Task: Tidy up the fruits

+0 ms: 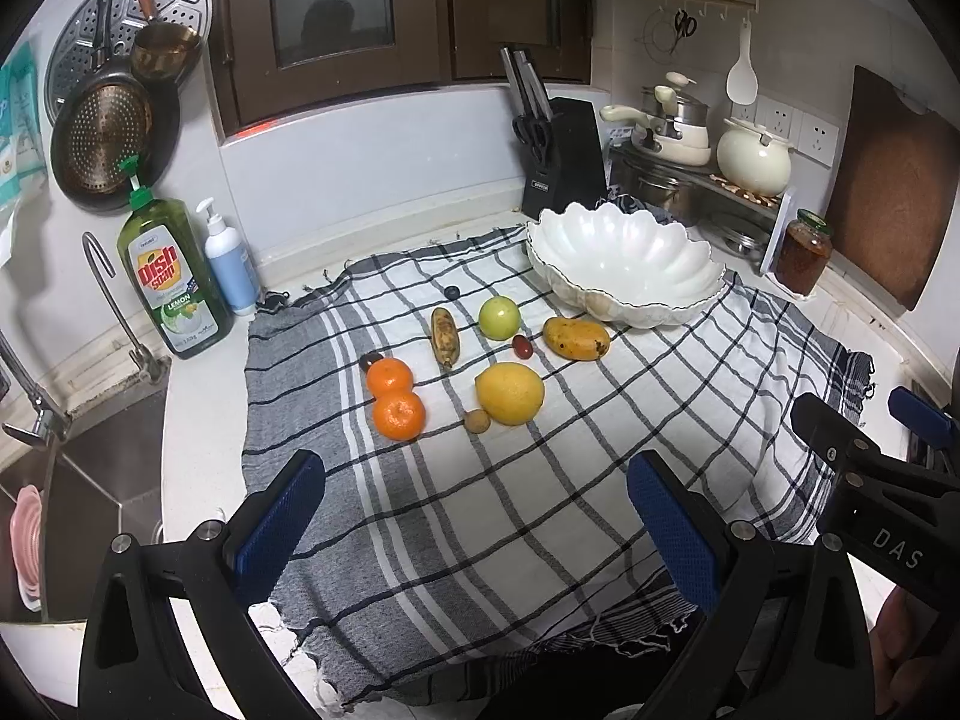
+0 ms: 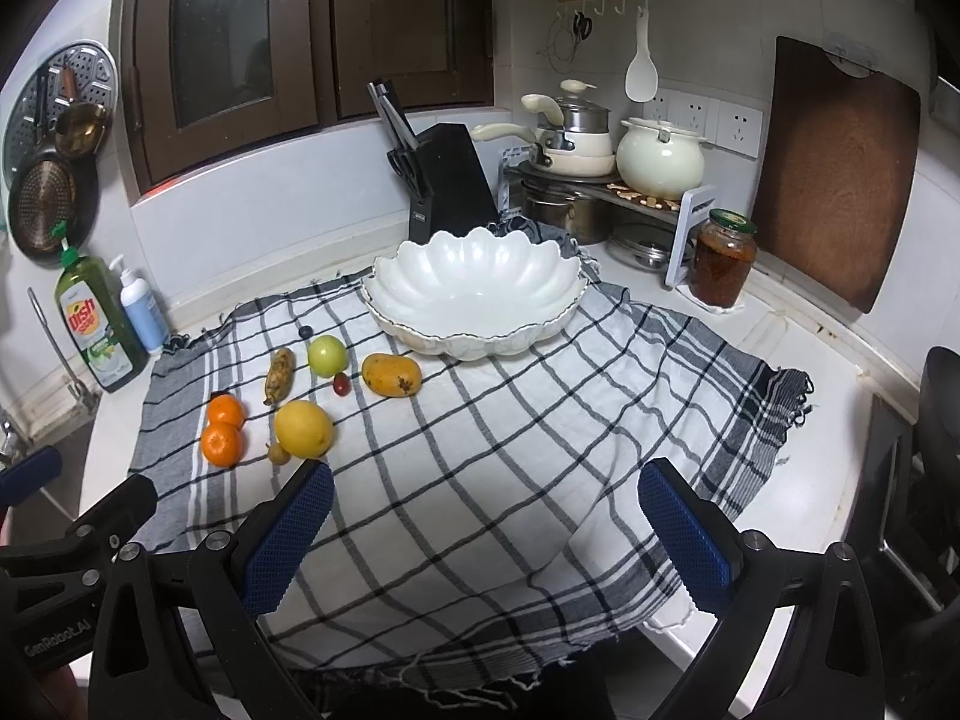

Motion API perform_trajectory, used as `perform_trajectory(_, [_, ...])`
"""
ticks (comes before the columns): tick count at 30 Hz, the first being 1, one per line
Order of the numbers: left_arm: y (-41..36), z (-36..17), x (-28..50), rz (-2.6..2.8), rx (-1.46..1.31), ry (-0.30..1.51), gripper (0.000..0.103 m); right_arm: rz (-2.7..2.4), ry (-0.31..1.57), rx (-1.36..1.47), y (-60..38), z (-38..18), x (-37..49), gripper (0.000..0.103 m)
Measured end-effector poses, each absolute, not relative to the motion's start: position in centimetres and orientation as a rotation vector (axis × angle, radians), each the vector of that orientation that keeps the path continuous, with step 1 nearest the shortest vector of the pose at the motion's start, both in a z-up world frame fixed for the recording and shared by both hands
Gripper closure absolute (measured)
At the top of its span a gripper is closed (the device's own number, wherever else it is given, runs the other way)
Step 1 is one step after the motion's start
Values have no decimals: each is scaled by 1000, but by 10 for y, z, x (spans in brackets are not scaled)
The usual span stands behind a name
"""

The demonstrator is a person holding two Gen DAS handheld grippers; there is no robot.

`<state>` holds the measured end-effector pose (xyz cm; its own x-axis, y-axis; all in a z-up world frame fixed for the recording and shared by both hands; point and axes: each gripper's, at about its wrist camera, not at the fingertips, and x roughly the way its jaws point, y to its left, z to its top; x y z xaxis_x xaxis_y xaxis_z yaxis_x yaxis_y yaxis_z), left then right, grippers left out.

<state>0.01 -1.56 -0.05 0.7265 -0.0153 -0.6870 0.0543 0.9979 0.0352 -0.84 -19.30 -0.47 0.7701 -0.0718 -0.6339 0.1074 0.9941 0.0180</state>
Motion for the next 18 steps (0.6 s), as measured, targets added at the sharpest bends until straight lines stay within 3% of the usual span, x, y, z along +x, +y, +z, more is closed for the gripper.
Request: perform_trajectory(18, [-17, -2, 2, -39, 54, 759, 1, -99, 684, 55, -197, -7, -9, 0])
